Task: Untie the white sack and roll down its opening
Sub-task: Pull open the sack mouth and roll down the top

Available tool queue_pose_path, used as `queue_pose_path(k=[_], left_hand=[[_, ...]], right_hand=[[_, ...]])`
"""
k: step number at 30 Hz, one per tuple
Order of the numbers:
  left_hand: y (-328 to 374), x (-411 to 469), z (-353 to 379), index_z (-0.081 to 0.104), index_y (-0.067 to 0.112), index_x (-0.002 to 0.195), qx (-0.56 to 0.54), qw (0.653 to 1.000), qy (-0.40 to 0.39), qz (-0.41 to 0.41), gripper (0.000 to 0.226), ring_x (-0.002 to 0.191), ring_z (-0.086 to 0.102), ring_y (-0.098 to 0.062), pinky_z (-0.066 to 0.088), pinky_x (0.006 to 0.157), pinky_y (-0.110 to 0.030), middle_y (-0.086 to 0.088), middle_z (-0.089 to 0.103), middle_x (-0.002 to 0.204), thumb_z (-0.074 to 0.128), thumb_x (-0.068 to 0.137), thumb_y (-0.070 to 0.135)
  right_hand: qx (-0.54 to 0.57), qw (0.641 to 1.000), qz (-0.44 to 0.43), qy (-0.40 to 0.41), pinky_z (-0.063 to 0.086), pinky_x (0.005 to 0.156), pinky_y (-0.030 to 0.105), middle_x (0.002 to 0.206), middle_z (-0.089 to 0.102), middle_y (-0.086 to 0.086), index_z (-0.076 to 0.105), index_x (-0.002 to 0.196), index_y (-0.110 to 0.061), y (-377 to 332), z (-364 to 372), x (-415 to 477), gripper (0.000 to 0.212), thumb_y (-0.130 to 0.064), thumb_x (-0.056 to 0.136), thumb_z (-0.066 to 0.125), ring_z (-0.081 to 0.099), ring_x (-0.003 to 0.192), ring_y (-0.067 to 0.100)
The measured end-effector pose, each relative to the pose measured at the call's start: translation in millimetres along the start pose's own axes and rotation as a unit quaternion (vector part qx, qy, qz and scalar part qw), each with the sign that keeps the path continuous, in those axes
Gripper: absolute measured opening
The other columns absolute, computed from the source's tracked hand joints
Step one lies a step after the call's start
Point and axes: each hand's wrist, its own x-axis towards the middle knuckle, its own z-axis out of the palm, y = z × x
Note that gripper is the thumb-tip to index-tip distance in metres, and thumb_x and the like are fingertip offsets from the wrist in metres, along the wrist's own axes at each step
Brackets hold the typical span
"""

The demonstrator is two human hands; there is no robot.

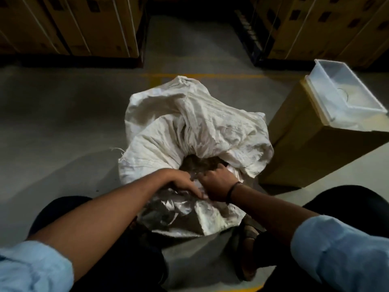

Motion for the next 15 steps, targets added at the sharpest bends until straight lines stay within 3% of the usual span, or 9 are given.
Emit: queue_pose_path(k=[2,3,6,8,10,12,13,15], left_hand=[[-8,7,13,0.069,0.019,0.108,0.018,0.998,0.052,0.019,0.065,0.093,0.065,-0.018,0.048,0.077,-0.025,0.003,0.07,0.101,0.084,0.065,0.065],[-6,9,21,0.067,0.019,0.108,0.034,0.996,0.076,0.031,0.057,0.095,0.064,-0.02,0.046,0.078,-0.025,0.001,0.068,0.101,0.085,0.07,0.057],[4,10,38,0.068,0.018,0.115,0.133,0.976,0.163,0.05,0.048,0.105,0.065,-0.029,0.045,0.078,-0.027,-0.006,0.07,0.115,0.077,0.079,0.048],[10,8,46,0.069,0.018,0.111,0.181,0.957,0.22,0.048,0.042,0.105,0.067,-0.03,0.049,0.078,-0.032,-0.008,0.07,0.115,0.07,0.08,0.047],[17,5,55,0.068,0.017,0.108,0.226,0.938,0.256,0.063,0.038,0.102,0.068,-0.032,0.05,0.076,-0.033,-0.009,0.071,0.111,0.068,0.08,0.044],[26,0,67,0.066,0.017,0.107,0.286,0.909,0.283,0.112,0.036,0.097,0.069,-0.034,0.05,0.074,-0.035,-0.01,0.071,0.106,0.069,0.08,0.04],[31,-3,73,0.065,0.016,0.108,0.307,0.894,0.295,0.14,0.034,0.094,0.069,-0.035,0.049,0.072,-0.036,-0.011,0.071,0.105,0.067,0.081,0.037],[39,-5,84,0.062,0.015,0.11,0.325,0.876,0.316,0.167,0.029,0.092,0.07,-0.037,0.048,0.069,-0.038,-0.012,0.07,0.104,0.061,0.086,0.031]], right_hand=[[-0.033,0.998,-0.013,0.048,0.045,0.057,0.034,0.062,0.065,0.0,0.06,0.089,-0.022,2,3,-7,0.046,-0.03,0.05,0.084,0.062,0.046,0.022],[-0.053,0.997,-0.012,0.057,0.042,0.055,0.032,0.059,0.062,-0.002,0.06,0.085,-0.021,2,5,-11,0.041,-0.029,0.052,0.082,0.059,0.043,0.022],[-0.055,0.996,-0.004,0.065,0.035,0.061,0.033,0.065,0.06,-0.002,0.057,0.093,-0.018,7,15,-22,0.026,-0.02,0.068,0.066,0.062,0.054,0.024],[-0.023,0.999,0.013,0.037,0.036,0.069,0.037,0.079,0.064,0.0,0.05,0.109,-0.017,11,13,-26,0.038,-0.024,0.073,0.063,0.067,0.071,0.026],[0.005,0.996,0.025,-0.082,0.039,0.085,0.042,0.105,0.063,0.004,0.037,0.126,-0.016,16,-1,-34,0.073,-0.046,0.07,0.073,0.064,0.097,0.027],[0.013,0.974,0.013,-0.227,0.035,0.102,0.043,0.13,0.05,0.01,0.025,0.142,-0.011,23,-21,-47,0.113,-0.061,0.057,0.081,0.052,0.118,0.03],[0.02,0.962,-0.002,-0.274,0.033,0.106,0.042,0.137,0.044,0.012,0.022,0.146,-0.01,28,-30,-53,0.116,-0.058,0.059,0.083,0.047,0.124,0.032],[0.044,0.947,-0.034,-0.316,0.037,0.101,0.035,0.137,0.045,0.014,0.035,0.142,-0.009,40,-40,-61,0.093,-0.043,0.07,0.082,0.049,0.123,0.033]])
